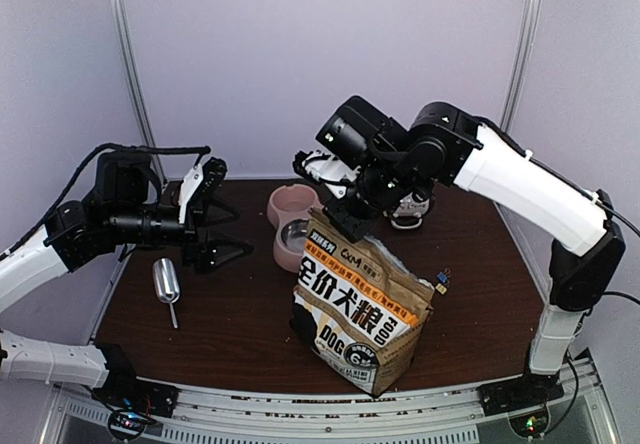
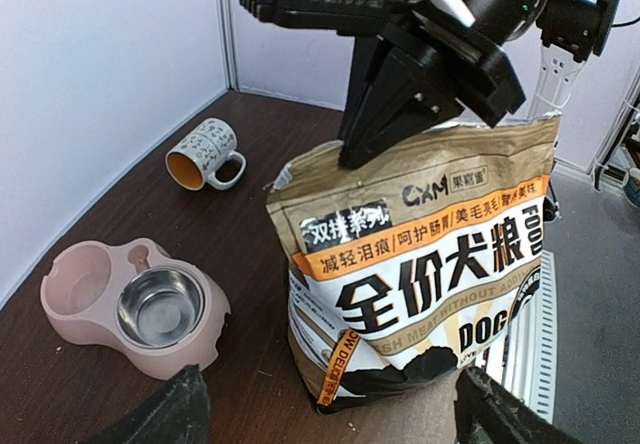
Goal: Serve the pet food
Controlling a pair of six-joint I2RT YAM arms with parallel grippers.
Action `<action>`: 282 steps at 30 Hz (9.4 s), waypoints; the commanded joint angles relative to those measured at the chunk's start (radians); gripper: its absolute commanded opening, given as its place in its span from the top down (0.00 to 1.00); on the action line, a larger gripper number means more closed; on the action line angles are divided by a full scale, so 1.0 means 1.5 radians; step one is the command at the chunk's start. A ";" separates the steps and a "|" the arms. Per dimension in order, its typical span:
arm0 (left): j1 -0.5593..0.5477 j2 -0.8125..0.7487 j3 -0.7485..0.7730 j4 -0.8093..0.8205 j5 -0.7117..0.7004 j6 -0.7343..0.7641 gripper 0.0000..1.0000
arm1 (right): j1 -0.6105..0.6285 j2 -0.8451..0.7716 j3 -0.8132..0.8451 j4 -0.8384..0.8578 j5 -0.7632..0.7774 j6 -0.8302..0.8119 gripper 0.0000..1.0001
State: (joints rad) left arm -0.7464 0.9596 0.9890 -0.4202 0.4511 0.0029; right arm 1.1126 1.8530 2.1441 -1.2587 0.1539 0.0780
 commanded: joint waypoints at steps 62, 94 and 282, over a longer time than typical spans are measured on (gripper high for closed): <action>-0.002 0.013 0.014 0.019 -0.016 0.007 0.12 | -0.003 -0.095 -0.055 -0.030 -0.055 0.019 0.66; -0.001 0.006 0.012 0.018 -0.023 0.008 0.12 | 0.002 -0.082 -0.115 -0.056 -0.156 0.023 0.81; 0.217 -0.162 -0.020 -0.105 -0.284 -0.276 0.02 | 0.121 -0.141 -0.741 1.096 -0.158 0.068 0.30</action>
State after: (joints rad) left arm -0.5358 0.6991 0.9199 -0.5953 -0.0856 -0.4709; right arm 1.3090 1.8412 1.1217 0.4118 -0.1001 0.2077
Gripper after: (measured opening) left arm 0.976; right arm 0.685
